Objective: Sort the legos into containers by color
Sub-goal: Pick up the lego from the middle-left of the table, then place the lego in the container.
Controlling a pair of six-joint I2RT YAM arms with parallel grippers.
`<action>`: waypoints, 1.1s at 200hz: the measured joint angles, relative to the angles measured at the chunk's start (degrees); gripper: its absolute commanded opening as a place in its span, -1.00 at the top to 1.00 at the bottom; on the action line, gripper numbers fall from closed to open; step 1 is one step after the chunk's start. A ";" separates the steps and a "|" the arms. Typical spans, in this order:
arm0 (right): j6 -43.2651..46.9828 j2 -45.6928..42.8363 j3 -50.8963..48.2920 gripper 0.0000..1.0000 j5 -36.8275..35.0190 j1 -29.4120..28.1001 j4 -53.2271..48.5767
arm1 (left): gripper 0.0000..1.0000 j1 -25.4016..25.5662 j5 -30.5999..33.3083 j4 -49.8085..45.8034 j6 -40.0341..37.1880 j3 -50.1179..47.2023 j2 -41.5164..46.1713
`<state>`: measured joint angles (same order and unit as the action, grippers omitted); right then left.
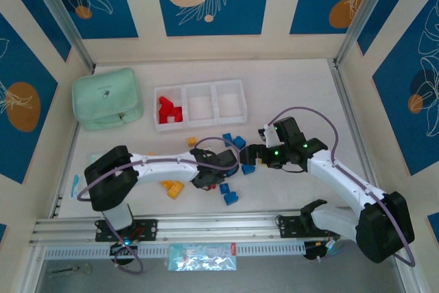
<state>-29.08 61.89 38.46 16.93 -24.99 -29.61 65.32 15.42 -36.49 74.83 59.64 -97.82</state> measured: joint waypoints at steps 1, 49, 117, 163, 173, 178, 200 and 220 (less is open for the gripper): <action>-0.02 -0.02 0.00 -0.98 0.02 0.00 0.00 | 0.20 0.00 -0.02 0.00 -0.02 0.00 -0.02; -0.87 -1.31 0.00 -0.98 -1.27 -0.50 -0.07 | 0.37 0.04 -0.83 1.09 -4.26 -0.28 0.13; -1.46 -0.28 4.07 -0.98 -4.31 -5.18 -0.42 | 0.43 -2.08 4.26 -1.05 -12.17 -0.96 13.94; -2.64 7.89 11.96 -0.98 -7.82 -11.93 2.82 | 0.44 -17.99 9.60 -2.49 -24.72 0.15 23.67; -2.86 9.97 13.55 -0.98 -8.55 -13.11 3.67 | 0.44 -22.43 9.70 -1.97 -27.80 0.81 23.56; -2.91 10.82 14.23 -0.98 -8.98 -13.55 4.07 | 0.45 -24.61 9.53 -1.40 -29.20 1.09 23.26; -3.10 14.62 17.27 -0.98 -10.25 -15.17 5.53 | 0.45 -33.00 8.09 0.96 -34.34 2.97 19.82; -3.06 16.74 19.12 -0.98 -11.37 -15.78 6.16 | 0.45 -38.45 6.05 4.13 -37.92 6.45 13.86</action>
<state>-32.14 78.63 57.58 5.56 -40.77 -23.44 26.87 21.47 -32.36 36.91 66.08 -83.96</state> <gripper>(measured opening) 0.990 0.306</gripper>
